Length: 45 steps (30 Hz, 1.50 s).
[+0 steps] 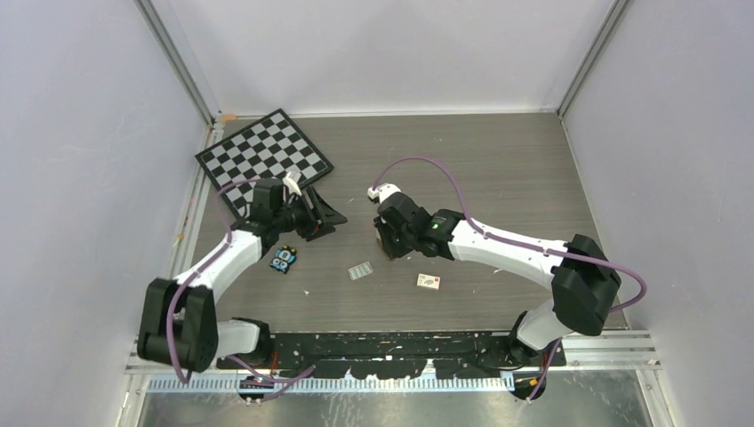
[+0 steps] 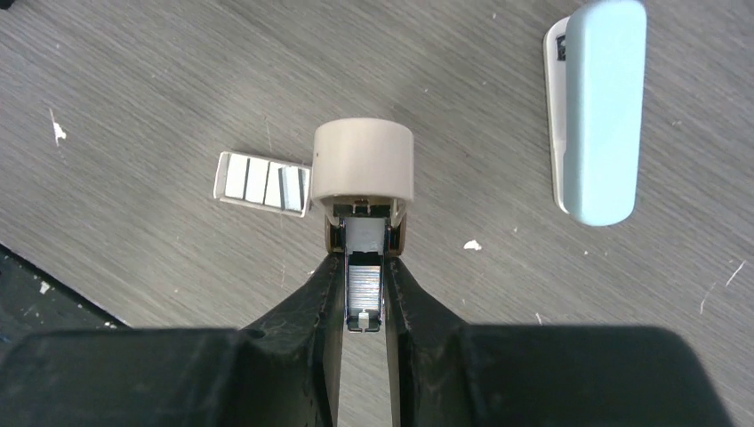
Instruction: Load the staples into the stapler
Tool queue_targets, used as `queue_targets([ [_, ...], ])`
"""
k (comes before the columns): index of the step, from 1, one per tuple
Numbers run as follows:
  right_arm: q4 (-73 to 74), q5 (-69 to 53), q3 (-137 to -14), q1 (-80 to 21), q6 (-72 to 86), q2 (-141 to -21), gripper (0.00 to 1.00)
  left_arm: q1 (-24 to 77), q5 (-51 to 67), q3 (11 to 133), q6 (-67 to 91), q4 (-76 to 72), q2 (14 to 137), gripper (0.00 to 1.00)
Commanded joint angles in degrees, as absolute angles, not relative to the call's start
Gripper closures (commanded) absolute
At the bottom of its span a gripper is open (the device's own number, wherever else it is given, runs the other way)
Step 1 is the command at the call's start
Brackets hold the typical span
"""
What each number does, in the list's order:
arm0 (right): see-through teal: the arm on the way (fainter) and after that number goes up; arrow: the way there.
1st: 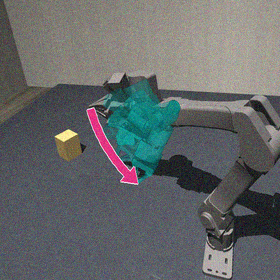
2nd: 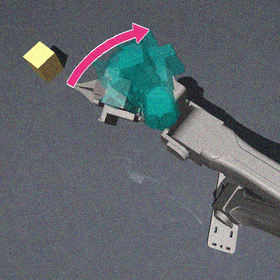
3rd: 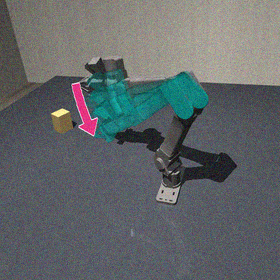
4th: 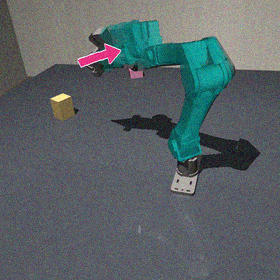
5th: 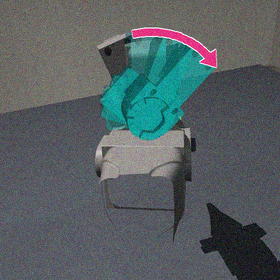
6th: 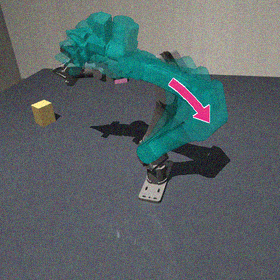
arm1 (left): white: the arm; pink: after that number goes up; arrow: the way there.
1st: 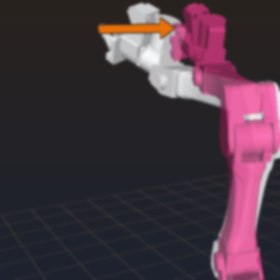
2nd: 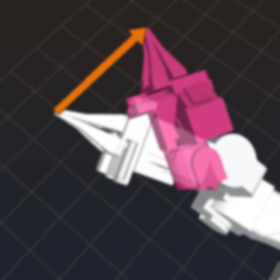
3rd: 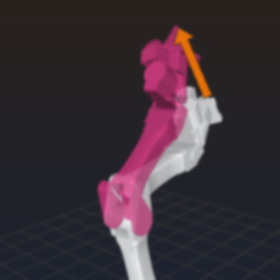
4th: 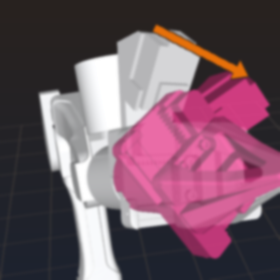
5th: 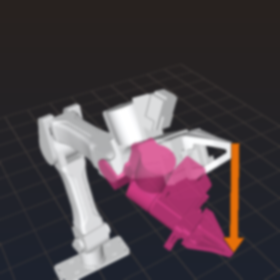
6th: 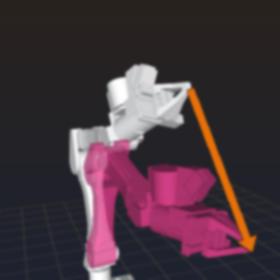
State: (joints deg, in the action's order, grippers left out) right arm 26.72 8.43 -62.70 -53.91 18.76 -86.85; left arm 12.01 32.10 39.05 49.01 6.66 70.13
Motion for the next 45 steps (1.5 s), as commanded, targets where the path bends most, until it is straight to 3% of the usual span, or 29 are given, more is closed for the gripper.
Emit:
queue_targets([
  [1,21.1,10.7,-62.4,-53.8,15.4,-87.7,0.83,12.2,37.5,38.5,54.3,-5.1,75.7,0.47],
  [5,18.8,11.3,-60.8,-53.8,13.7,-90.1,0.83,13.1,35.5,37.2,56.3,-9.5,79.6,0.53],
  [27,9.5,10.7,-56.6,-53.9,8.1,-97.7,0.82,21.7,34.2,40.9,60.1,-24.1,98.5,0.64],
  [37,11.9,13.0,-56.7,-53.8,8.7,-95.8,0.62,22.8,35.5,41.6,60.3,-27.1,100.8,0.65],
  [45,13.4,12.7,-53.8,-53.8,10.1,-91.2,0.58,22.9,36.3,41.7,59.9,-27.1,101.3,0.66],
])
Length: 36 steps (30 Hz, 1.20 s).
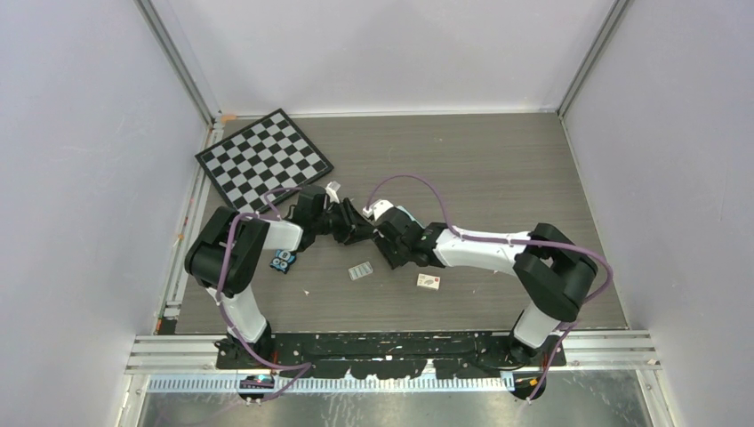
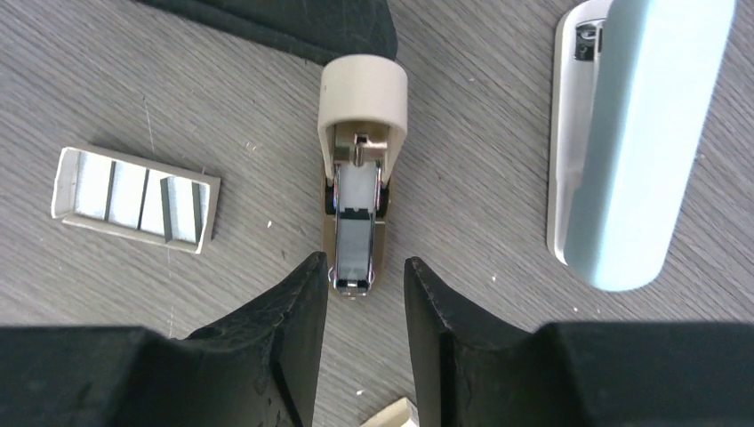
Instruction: Load the staples into the stapler
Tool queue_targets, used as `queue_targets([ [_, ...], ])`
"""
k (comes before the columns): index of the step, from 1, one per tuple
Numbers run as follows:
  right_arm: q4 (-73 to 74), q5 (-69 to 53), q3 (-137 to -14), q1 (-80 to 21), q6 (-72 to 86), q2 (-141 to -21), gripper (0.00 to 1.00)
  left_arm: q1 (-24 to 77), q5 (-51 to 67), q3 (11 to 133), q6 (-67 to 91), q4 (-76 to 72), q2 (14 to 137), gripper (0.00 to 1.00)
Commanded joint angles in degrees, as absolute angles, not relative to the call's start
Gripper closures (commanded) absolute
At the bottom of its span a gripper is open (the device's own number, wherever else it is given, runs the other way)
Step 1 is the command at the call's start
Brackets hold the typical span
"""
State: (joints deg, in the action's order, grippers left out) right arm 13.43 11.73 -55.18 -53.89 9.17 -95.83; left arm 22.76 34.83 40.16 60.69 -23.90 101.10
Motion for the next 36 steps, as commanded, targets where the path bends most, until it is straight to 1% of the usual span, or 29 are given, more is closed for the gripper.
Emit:
queue_targets([
  [1,13.1,12.5,-53.3,-53.9,10.4,-90.8,0.59,22.9,36.3,41.6,59.7,-27.1,101.2,0.66],
  [10,8.0,11.0,-50.4,-53.7,11.8,-92.0,0.68,23.7,36.3,41.7,59.5,-26.9,100.7,0.69],
  [14,7.0,11.5,-50.5,-53.6,12.2,-93.1,0.73,24.4,35.9,42.1,57.9,-24.6,99.7,0.70],
  [19,6.7,12.3,-49.8,-53.5,12.3,-92.9,0.76,25.9,34.6,42.3,55.7,-21.1,97.4,0.71],
  [24,6.8,12.4,-49.5,-53.1,12.2,-92.0,0.76,27.0,33.3,42.5,53.8,-18.4,95.7,0.71],
  [29,9.4,12.7,-49.8,-53.1,12.4,-88.8,0.73,27.8,32.5,43.7,52.1,-16.0,95.2,0.72],
  [36,15.3,11.6,-48.6,-53.2,14.4,-77.7,0.68,29.4,30.5,45.1,49.2,-11.6,93.7,0.72],
])
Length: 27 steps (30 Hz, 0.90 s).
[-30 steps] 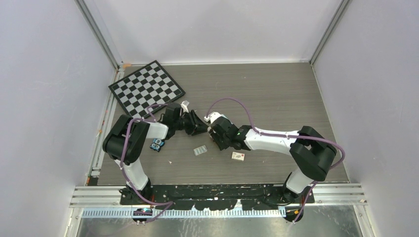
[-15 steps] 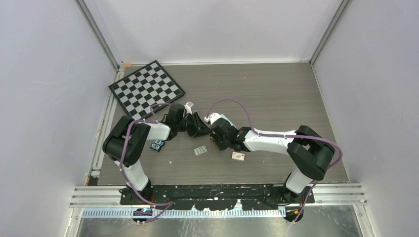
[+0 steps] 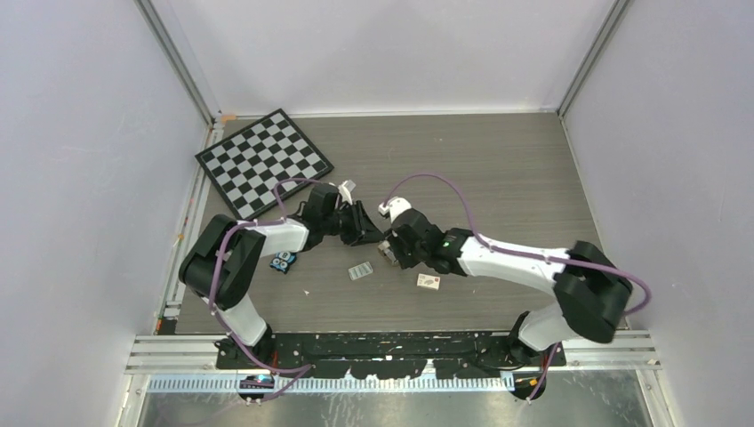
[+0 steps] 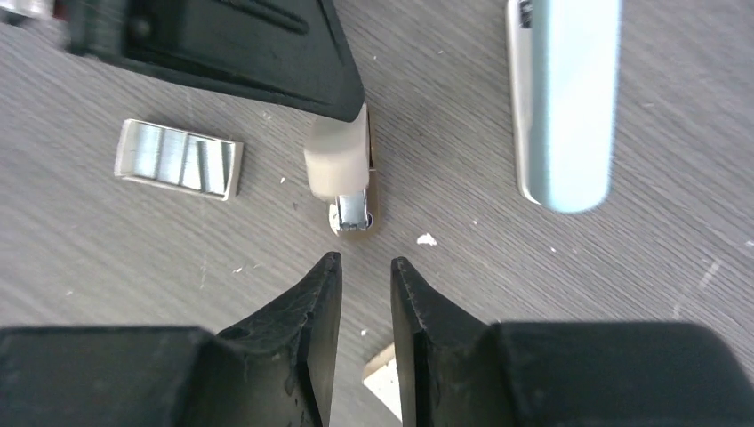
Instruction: Load the staples into the stapler
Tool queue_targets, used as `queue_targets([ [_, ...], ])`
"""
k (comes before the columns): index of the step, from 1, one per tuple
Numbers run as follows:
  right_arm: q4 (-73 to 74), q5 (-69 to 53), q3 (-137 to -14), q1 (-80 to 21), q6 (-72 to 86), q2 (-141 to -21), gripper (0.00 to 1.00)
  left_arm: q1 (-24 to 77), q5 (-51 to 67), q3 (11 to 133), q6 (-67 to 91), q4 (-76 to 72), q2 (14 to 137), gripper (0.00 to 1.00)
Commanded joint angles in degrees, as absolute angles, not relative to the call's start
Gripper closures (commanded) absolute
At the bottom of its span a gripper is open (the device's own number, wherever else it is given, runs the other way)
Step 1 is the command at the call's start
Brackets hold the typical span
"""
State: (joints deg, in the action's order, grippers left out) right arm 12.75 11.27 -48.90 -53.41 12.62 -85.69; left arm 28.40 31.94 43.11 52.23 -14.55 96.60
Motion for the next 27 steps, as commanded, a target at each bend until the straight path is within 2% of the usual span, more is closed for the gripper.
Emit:
queue_targets([
  [1,16.1,11.8,-48.8,-53.1,14.8,-76.2,0.68,29.5,30.1,45.2,48.7,-11.2,93.5,0.72],
  [6,16.3,11.9,-51.3,-52.9,17.8,-74.0,0.67,30.5,28.5,45.8,47.1,-9.2,92.6,0.72],
  [17,14.6,11.6,-55.7,-51.7,22.6,-84.7,0.67,31.0,26.9,45.3,46.4,-8.3,92.5,0.70],
  [27,13.1,9.8,-53.8,-51.3,23.6,-88.6,0.69,31.6,25.5,45.6,44.4,-6.1,92.4,0.70],
])
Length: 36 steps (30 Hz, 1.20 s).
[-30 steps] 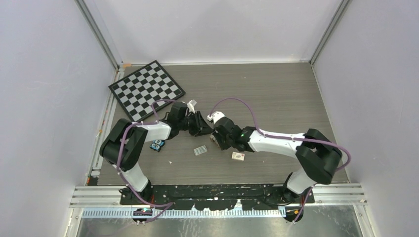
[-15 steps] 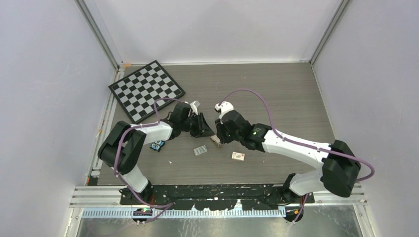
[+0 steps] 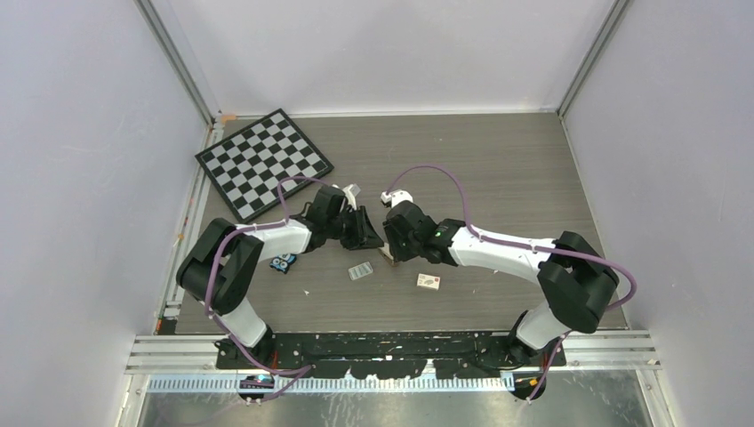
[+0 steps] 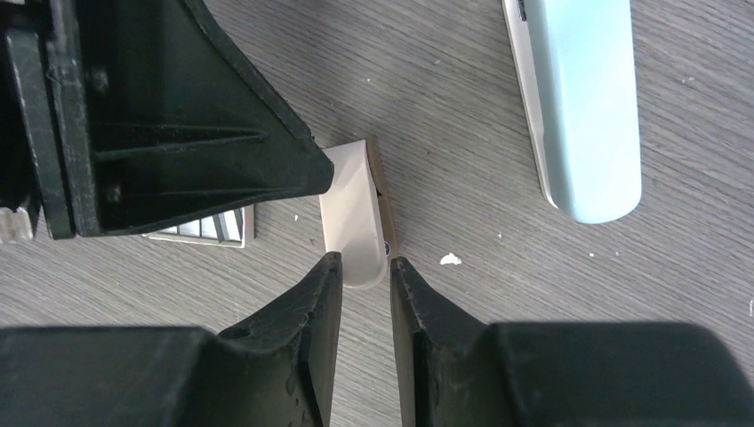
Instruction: Load the staples into the stapler
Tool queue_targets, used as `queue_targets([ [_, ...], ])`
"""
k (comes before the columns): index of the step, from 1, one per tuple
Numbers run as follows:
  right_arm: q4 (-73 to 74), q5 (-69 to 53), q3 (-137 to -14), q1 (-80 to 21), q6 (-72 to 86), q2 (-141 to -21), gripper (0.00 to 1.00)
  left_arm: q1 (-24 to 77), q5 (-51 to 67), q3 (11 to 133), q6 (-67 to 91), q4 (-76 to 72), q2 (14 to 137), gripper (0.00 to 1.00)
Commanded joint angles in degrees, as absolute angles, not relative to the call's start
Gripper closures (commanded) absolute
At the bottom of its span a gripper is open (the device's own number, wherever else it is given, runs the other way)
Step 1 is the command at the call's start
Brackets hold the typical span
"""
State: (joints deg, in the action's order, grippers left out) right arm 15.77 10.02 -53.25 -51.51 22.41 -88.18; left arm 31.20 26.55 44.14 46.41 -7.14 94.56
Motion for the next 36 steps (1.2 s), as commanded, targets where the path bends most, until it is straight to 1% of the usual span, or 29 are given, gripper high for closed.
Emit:
queue_targets([
  [1,13.0,9.9,-53.6,-51.3,23.6,-88.9,0.69,31.6,25.5,45.7,44.4,-6.1,92.6,0.70],
  [5,12.4,10.0,-52.7,-51.3,23.9,-89.5,0.73,31.9,25.6,46.0,44.2,-6.0,93.2,0.70],
  [8,12.1,10.4,-52.1,-51.3,24.1,-89.9,0.74,32.0,25.3,46.2,43.9,-5.6,93.3,0.70],
  [14,11.8,10.3,-50.8,-51.3,24.6,-90.8,0.74,32.1,25.0,46.9,43.0,-4.4,93.6,0.70],
  [31,6.5,11.9,-40.5,-51.3,28.3,-91.8,0.76,32.7,24.7,46.4,43.2,-4.9,94.7,0.71],
  [36,5.9,12.4,-40.2,-51.3,28.2,-92.2,0.75,32.7,24.9,47.0,43.3,-5.1,95.6,0.71],
])
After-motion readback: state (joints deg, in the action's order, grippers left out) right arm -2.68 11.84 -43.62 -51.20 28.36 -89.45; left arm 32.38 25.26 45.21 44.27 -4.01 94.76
